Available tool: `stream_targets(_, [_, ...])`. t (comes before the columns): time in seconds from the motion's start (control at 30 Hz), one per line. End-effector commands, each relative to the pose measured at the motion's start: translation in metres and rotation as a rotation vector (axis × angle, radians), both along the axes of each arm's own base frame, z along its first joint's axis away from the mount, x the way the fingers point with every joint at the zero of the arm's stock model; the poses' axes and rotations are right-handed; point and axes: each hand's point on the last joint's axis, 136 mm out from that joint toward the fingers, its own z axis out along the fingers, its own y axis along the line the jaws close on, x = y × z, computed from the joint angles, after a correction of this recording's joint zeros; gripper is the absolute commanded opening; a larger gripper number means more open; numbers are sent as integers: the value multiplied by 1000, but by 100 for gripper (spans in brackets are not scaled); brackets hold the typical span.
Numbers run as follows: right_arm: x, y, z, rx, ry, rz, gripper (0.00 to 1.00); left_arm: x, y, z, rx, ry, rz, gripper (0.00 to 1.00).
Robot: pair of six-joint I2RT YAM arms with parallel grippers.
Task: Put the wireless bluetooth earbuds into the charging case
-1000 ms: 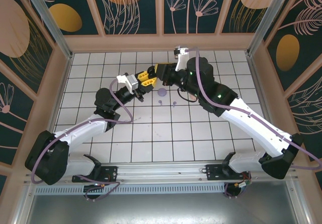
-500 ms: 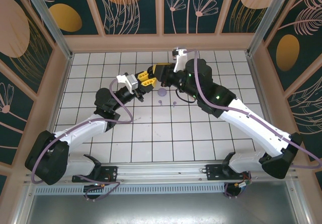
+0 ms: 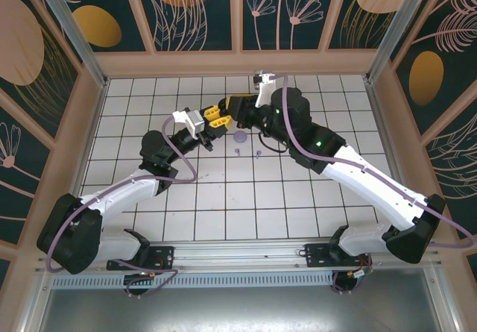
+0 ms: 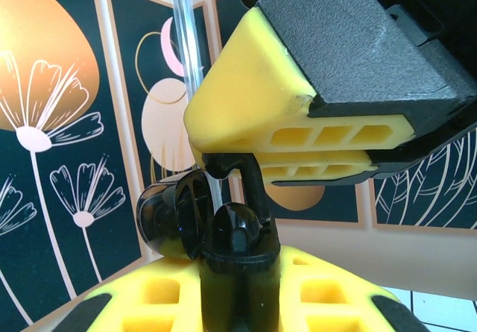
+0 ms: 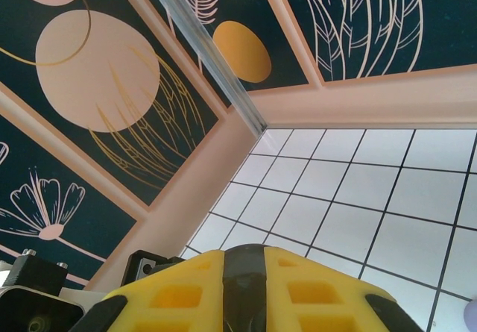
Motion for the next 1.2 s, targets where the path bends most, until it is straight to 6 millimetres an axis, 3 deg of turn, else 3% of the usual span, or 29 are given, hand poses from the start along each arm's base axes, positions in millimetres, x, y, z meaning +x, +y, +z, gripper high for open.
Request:
stream_targets(0.0, [5,4,-4,2,-9,-17,17,-17,3,28,-53,-80,-37,0])
stream_targets(0.3, [10,5,-14,-20,-5,-34,17,-18,3,29,-55,-82,-40,0])
stream_targets(0.97, [-1,13,-65,-170,28,-37,16,-11,6,33,-71,-70,1,0])
stream_targets(1.07, [1,9,-62,-158,31,-58,17,-9,6,31,-70,-63,6,0])
stream_targets(1.17, [3,2,-49,-133,28,-93,27,-9,5,30,-68,-59,4,0])
